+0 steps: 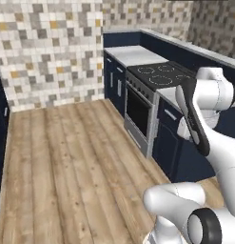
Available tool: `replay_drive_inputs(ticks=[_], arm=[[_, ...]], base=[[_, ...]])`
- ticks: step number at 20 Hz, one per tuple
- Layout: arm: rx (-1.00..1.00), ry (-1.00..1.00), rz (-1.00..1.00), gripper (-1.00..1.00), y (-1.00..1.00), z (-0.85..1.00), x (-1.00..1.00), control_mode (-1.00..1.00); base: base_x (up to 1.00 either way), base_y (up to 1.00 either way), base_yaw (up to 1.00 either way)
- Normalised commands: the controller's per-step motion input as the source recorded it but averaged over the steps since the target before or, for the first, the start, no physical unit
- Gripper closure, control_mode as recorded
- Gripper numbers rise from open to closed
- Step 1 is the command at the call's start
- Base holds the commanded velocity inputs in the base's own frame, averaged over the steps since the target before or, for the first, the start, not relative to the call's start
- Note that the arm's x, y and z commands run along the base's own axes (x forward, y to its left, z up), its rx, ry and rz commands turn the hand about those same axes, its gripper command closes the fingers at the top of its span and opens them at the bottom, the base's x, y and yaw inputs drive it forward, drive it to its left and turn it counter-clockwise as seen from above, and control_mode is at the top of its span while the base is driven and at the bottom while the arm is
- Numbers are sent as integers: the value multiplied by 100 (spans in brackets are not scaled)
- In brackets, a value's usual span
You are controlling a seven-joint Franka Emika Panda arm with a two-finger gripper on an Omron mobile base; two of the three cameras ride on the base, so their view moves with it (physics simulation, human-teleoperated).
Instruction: Pick up the marshmallow and place it in the cup of hot chocolate on the dining counter.
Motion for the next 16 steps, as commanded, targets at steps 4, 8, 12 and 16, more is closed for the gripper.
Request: replay_drive_inputs(ticks=[4,8,12,16], arm=[[0,0,0,100,0,0,0,100],[0,0,0,100,0,0,0,100],[0,0,0,100,0,0,0,100],[0,0,0,100,0,0,0,100]], base=[[1,-100,1],[-4,-100,0],[-7,-100,0],[-2,-100,0]])
